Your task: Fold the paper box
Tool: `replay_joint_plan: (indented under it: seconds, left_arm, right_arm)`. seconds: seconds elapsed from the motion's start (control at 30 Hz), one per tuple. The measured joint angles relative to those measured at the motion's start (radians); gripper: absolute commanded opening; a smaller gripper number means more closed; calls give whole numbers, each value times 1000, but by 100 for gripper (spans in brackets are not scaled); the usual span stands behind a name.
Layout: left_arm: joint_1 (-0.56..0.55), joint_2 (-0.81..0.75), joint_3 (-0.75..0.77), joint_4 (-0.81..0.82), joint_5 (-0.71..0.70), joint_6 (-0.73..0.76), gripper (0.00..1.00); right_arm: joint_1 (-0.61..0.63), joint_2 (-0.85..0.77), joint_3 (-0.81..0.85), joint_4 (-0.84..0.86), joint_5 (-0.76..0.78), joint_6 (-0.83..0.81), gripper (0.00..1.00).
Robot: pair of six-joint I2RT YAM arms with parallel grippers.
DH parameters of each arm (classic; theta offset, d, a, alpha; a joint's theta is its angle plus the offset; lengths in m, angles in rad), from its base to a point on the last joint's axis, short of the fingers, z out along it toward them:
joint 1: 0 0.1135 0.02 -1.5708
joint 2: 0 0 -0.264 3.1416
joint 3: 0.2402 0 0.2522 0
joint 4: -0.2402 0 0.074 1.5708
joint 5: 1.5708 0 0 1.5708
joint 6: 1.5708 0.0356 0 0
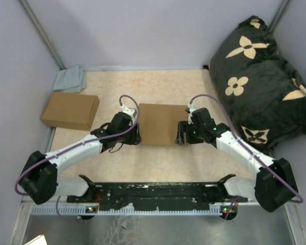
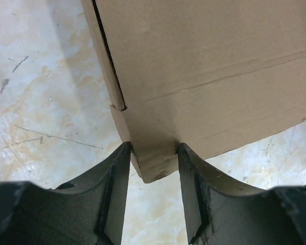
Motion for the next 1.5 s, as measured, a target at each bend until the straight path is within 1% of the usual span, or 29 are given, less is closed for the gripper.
replay_joint_plan:
  seconds: [0.13,0.43,0.63,1.07,1.23,1.5]
  left_arm:
    - [0,-3,20,-28,-1,-3,48]
    - [0,-17,43,-78,-2,-3,49]
    - [0,-17,60,-106,-1,-3,50]
    - [0,-16,63,-141,-1,-2,52]
    - [2,-16,64,-161,-1,0,52]
    - [16,-16,84,-192,3,5,53]
  right_arm:
    - [0,-22,22,-17,-3,0,73]
    - [0,-16,28,-28,-18,0,73]
    - [0,9,28,-35,-30,1,73]
    - [0,83,30,-53,-76,17,68]
    - [0,112,68,-97,-106,10,68]
    - [0,113,110,-145,-137,-12,69]
